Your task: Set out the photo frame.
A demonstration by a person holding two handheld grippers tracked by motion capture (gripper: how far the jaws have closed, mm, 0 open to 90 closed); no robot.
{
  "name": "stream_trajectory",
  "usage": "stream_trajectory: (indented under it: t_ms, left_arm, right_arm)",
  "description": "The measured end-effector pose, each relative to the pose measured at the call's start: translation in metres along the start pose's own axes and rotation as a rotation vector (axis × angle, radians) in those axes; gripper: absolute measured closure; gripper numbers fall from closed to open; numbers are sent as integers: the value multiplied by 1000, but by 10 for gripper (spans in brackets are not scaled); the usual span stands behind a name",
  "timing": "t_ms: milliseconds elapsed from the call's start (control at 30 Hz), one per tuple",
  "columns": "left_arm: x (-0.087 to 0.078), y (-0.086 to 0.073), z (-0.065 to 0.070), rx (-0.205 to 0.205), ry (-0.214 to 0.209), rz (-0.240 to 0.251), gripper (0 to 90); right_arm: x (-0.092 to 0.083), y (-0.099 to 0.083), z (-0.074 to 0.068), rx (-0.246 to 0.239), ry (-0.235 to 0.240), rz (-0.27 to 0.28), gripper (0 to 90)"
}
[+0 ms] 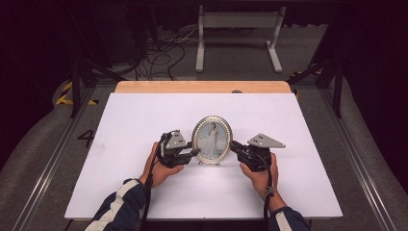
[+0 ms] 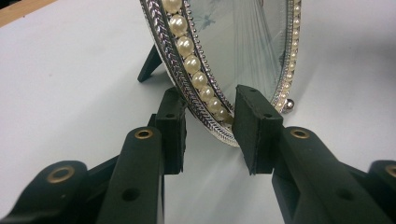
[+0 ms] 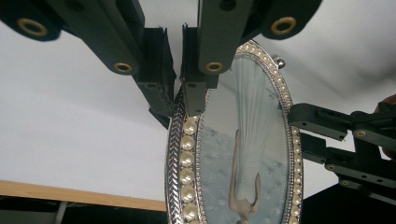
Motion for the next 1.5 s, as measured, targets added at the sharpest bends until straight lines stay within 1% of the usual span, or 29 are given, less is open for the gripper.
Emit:
stream_trajectory:
  t_ms: [67, 100, 133, 167, 300, 733, 867, 1000, 1067, 1500]
  left_arm:
    - [0, 0, -1, 5, -4, -1, 650]
    - [1, 0, -1, -2, -10, 0, 650]
    - [1, -1, -2, 3, -11, 0, 649]
    - [1, -1, -2, 3, -11, 1, 648]
    - [0, -1, -2, -3, -10, 3, 650]
    - [0, -4, -3, -22, -18, 6, 651]
    - [0, -5, -3, -18, -16, 3, 653]
    - [2, -7, 0, 6, 8, -11, 666]
    - [2, -7, 0, 1, 4, -7, 671]
    - [3, -7, -1, 8, -5, -2, 671]
  right_arm:
    - [0, 0, -1, -2, -1, -1, 835]
    - [0, 0, -1, 1, 3, -2, 836]
    - [0, -1, -2, -1, 4, -3, 836]
    - [0, -2, -2, -4, 9, -11, 833]
    - [1, -2, -3, -14, 2, -10, 832]
    - [1, -1, -4, -22, 6, -3, 825]
    - [2, 0, -4, -23, 3, -2, 825]
    - [2, 1, -2, -23, -9, -1, 833]
    - [3, 0, 0, -18, -10, 1, 834]
    - [1, -3, 0, -19, -5, -11, 792]
Point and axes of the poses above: each handheld gripper's, and its own axes: x roughly forward along the jaws, y roughly out of its top, z roughly to its right, the point moved 5 cm from there along x, roughly forward along the jaws, and after that the axes turned 14 degrees about -x, right-handed, at the moved point
